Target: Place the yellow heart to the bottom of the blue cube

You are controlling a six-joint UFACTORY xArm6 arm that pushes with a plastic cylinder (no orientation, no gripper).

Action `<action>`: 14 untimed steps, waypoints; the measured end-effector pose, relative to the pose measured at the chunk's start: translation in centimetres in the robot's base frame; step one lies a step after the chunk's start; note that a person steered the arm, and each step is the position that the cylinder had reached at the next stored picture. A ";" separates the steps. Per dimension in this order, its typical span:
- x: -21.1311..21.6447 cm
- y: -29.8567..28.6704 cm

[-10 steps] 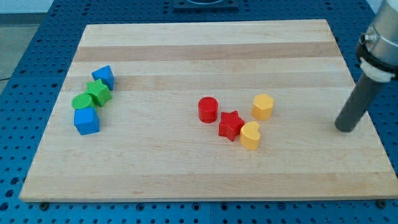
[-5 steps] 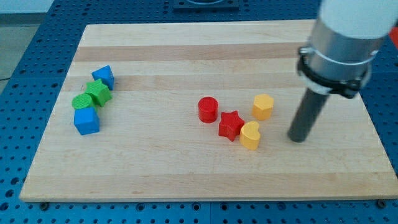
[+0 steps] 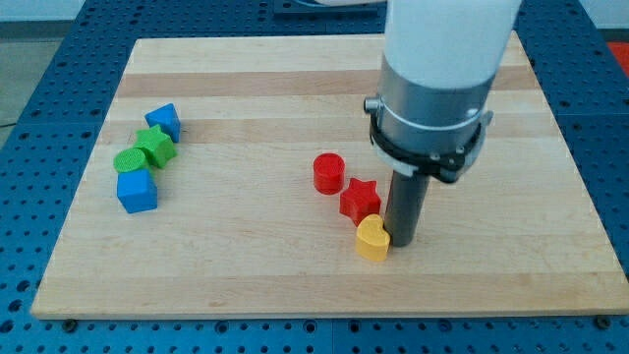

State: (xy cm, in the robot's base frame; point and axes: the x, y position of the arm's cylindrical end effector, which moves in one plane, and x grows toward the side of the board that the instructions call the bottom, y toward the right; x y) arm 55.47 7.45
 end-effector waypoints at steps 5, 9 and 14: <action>0.5 -7.4; -2.9 -14.8; -3.2 -22.4</action>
State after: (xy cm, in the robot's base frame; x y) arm 52.27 -14.97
